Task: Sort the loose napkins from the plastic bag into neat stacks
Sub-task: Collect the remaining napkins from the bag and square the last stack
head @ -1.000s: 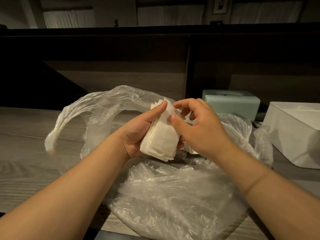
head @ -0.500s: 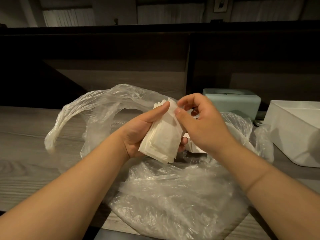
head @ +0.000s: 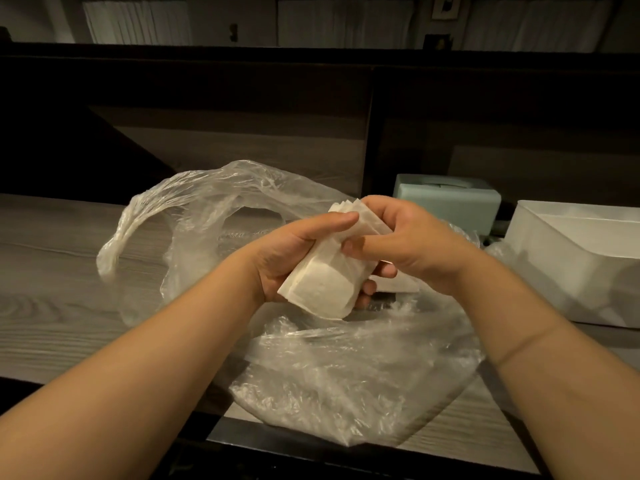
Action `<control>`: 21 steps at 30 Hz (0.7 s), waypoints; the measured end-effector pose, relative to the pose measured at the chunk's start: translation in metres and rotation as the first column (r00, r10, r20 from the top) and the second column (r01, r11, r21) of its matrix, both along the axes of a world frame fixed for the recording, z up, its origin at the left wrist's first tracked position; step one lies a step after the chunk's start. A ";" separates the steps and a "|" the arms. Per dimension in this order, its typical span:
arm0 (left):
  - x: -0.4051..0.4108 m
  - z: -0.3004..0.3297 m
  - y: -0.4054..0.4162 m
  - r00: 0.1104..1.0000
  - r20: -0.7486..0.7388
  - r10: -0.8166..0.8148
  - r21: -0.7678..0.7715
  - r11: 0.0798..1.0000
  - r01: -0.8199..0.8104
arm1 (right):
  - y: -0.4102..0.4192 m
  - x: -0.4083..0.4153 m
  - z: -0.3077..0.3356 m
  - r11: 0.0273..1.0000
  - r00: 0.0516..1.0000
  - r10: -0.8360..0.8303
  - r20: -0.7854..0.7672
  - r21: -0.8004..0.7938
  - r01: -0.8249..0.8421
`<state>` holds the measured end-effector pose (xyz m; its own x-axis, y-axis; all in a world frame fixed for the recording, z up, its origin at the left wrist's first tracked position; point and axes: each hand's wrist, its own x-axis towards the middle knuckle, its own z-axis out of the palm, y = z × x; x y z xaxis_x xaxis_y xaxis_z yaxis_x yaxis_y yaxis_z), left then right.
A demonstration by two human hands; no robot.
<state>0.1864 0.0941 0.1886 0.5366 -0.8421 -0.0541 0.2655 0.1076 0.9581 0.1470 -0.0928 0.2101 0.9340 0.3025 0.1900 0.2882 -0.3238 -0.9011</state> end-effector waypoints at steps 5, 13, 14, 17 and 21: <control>-0.007 0.013 -0.007 0.990 0.050 0.133 0.072 0.988 -0.137 | -0.028 -0.022 0.004 0.973 0.977 -0.203 0.071 0.128 0.193; -0.062 0.013 -0.077 0.858 0.369 0.357 0.105 0.901 -0.421 | -0.088 -0.074 -0.021 0.823 0.922 -0.384 -0.054 0.433 0.368; -0.066 0.012 -0.087 0.840 0.389 0.378 0.097 0.890 -0.445 | -0.097 -0.082 -0.023 0.835 0.922 -0.385 -0.044 0.408 0.368; -0.080 0.009 -0.107 0.826 0.442 0.351 0.088 0.899 -0.429 | -0.120 -0.108 -0.028 0.858 0.908 -0.418 0.015 0.337 0.389; -0.100 0.004 -0.134 0.785 0.565 0.254 0.156 0.902 -0.403 | -0.149 -0.139 -0.040 0.850 0.892 -0.452 0.004 0.305 0.430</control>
